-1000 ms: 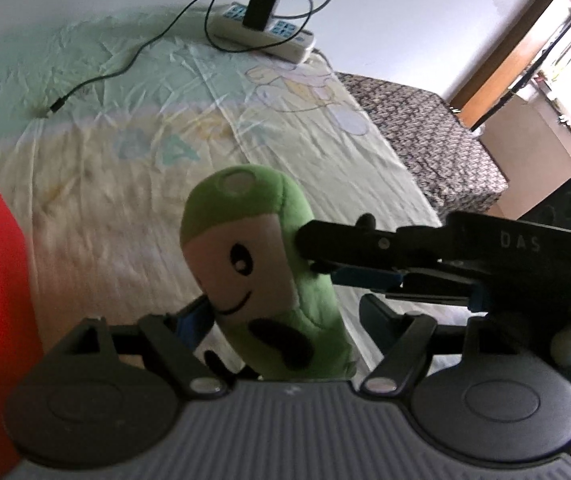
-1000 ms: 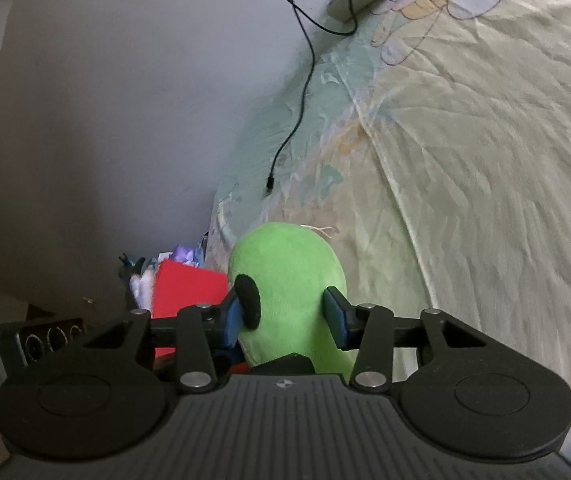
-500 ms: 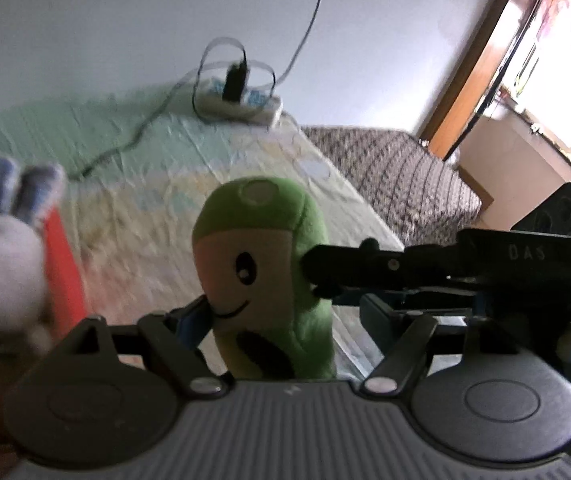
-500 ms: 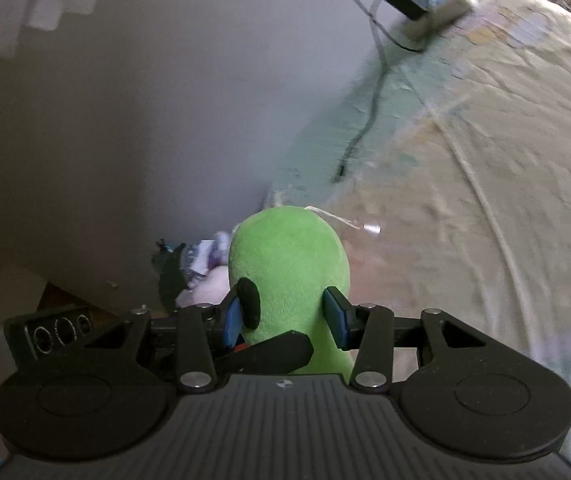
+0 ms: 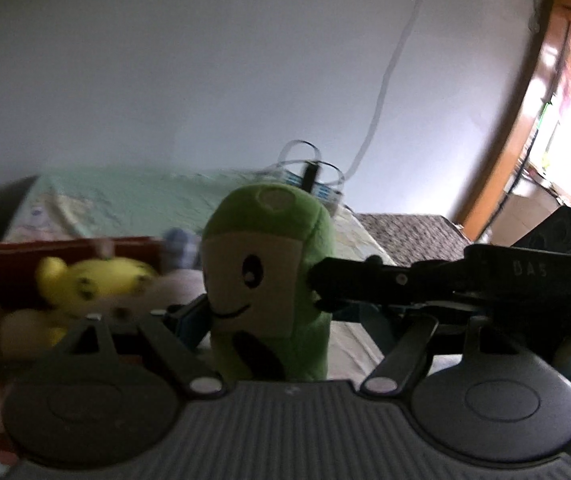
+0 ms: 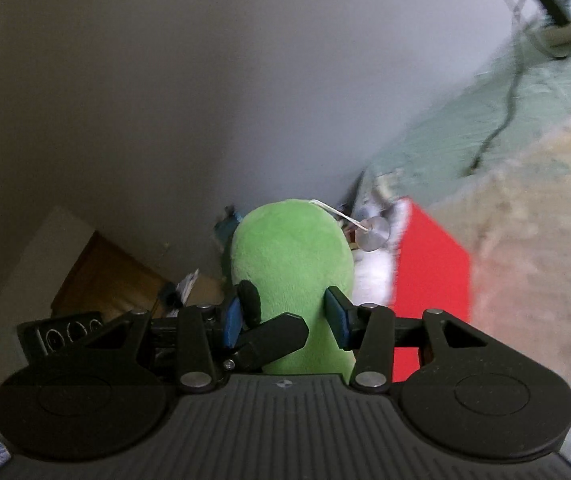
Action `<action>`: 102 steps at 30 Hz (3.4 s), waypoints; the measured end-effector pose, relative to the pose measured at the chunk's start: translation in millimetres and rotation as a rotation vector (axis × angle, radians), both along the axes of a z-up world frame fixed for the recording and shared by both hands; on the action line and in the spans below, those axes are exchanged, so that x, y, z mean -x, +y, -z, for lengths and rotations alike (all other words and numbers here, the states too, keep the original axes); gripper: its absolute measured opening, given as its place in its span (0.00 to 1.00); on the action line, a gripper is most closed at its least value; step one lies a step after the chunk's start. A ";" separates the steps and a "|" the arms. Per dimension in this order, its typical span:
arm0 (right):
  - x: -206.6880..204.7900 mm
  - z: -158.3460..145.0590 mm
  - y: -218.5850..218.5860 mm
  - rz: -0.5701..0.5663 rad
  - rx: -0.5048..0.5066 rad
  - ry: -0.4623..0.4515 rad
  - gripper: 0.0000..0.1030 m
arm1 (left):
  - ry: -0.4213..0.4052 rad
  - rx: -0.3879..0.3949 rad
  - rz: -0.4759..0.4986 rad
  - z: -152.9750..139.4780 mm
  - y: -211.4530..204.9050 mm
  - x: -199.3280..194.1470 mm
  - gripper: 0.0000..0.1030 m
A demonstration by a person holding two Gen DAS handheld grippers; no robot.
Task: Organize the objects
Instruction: 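Lower the green plush into the box beside the tiger and bunny, then open the right gripper and withdraw it from the box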
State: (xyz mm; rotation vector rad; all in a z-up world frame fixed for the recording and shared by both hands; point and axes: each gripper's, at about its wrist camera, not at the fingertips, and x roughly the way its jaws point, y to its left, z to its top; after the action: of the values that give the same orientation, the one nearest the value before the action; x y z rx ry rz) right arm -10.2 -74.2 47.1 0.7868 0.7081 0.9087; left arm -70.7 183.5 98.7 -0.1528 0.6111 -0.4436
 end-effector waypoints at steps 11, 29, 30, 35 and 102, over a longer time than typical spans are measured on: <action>-25.4 8.1 104.2 -0.138 0.026 -0.011 0.47 | 0.004 -0.008 -0.179 12.2 96.4 6.6 0.75; -44.4 40.0 158.3 -0.113 0.163 0.053 0.46 | 0.062 -0.132 -0.230 51.0 144.4 -10.4 0.76; -46.0 42.1 156.4 -0.114 0.156 0.066 0.45 | 0.059 -0.136 -0.225 51.9 142.9 -10.9 0.78; -50.2 48.2 151.7 -0.100 0.165 0.084 0.42 | 0.039 -0.160 -0.177 54.9 126.9 -16.2 0.84; 13.3 -2.7 38.9 0.200 0.375 -0.118 0.52 | -0.012 -0.319 -0.218 1.5 33.4 11.2 1.00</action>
State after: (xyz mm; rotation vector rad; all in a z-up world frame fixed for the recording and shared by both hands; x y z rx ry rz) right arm -23.5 -35.4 49.8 0.4562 0.6579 0.6112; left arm -81.9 216.9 97.2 0.0870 0.6383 -0.1331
